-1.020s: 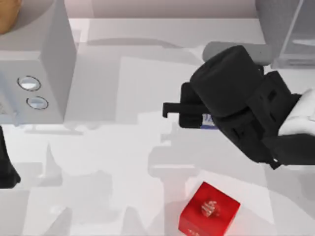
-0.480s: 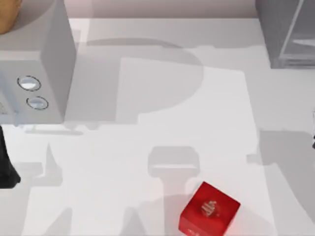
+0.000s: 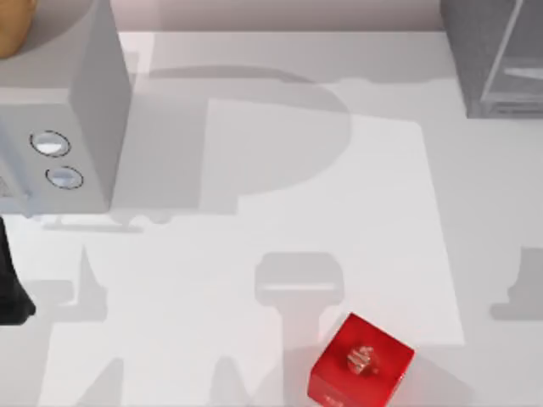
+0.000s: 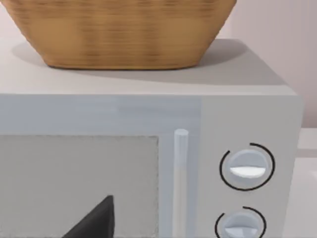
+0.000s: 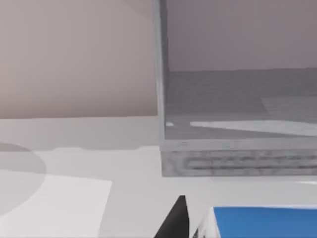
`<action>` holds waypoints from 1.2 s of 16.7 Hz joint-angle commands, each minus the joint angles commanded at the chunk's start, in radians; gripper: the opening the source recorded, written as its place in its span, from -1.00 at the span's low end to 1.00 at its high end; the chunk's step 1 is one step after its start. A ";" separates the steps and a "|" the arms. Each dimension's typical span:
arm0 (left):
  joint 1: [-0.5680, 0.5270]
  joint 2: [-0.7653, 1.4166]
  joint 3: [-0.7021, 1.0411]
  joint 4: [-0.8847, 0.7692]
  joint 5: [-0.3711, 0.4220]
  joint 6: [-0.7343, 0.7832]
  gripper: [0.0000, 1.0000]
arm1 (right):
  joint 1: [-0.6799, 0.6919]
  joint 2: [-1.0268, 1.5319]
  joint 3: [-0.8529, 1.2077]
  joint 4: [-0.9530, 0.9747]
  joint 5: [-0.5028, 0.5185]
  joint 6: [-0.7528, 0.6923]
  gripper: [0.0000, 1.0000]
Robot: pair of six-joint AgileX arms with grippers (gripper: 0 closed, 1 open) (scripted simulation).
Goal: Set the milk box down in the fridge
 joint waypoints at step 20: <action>0.000 0.000 0.000 0.000 0.000 0.000 1.00 | -0.125 0.617 0.261 0.385 -0.140 -0.020 -1.00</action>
